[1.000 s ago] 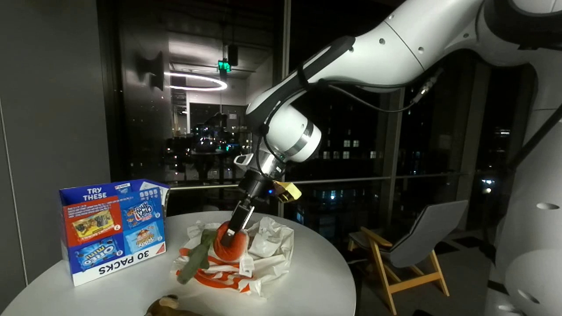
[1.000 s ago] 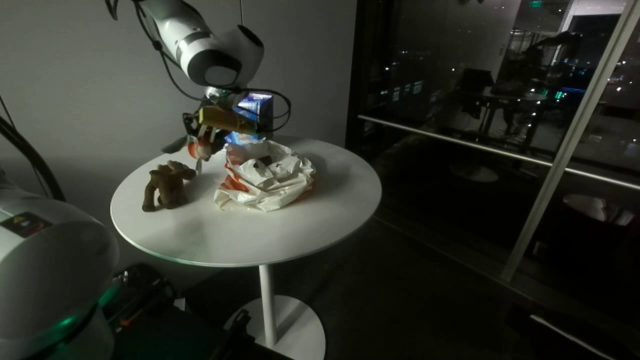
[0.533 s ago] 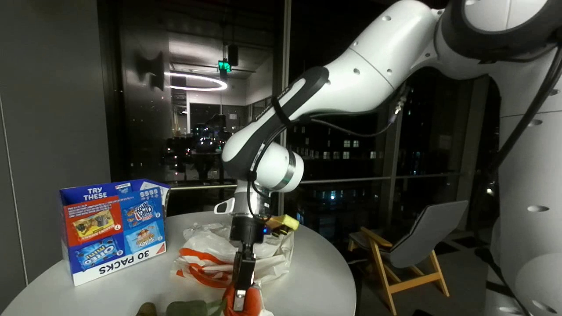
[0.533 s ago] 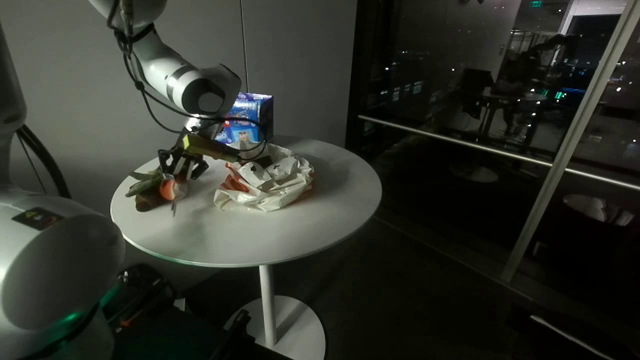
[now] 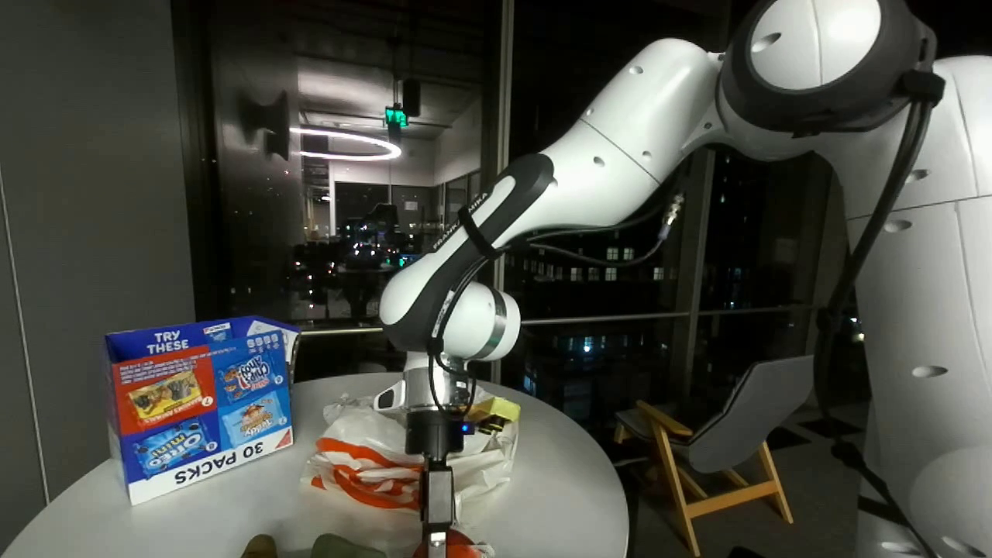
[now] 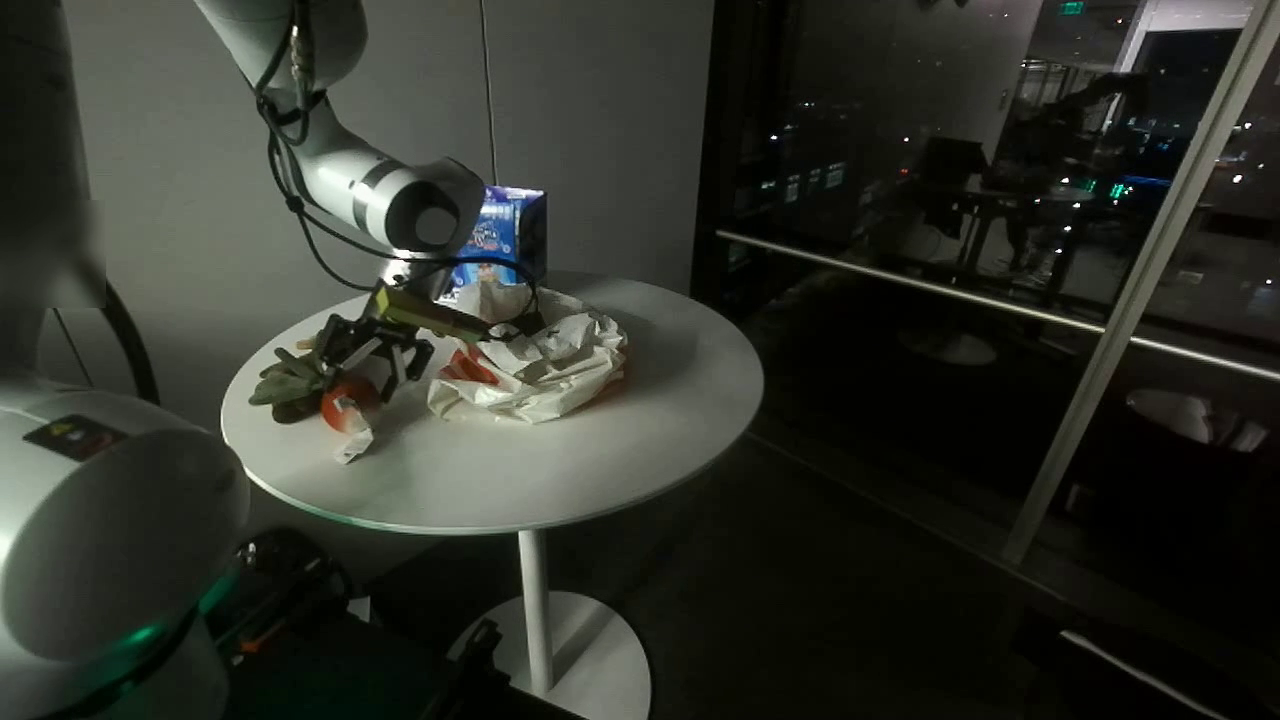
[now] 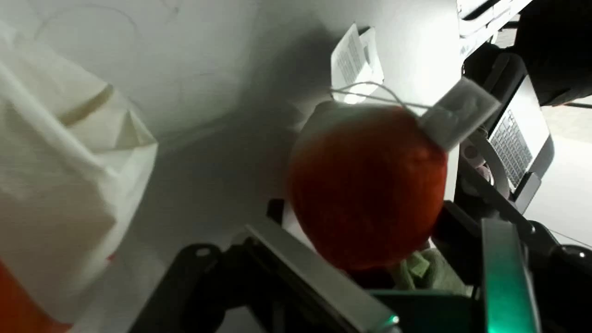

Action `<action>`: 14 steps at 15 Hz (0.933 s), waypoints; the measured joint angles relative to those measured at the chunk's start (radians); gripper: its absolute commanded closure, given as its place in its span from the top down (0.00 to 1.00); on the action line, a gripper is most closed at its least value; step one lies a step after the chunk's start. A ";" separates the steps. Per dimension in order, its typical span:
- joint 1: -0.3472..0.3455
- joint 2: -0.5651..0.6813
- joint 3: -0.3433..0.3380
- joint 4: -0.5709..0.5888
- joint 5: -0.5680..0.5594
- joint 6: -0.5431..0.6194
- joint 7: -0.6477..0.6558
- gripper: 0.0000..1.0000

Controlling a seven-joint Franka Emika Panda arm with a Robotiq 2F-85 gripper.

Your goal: Remove the moose and radish from the plastic bag.

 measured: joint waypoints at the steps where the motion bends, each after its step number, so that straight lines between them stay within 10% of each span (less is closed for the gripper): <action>1: 0.000 -0.002 0.000 0.008 -0.002 -0.011 0.011 1.00; 14: -0.043 -0.206 -0.020 0.003 0.106 0.107 -0.002 1.00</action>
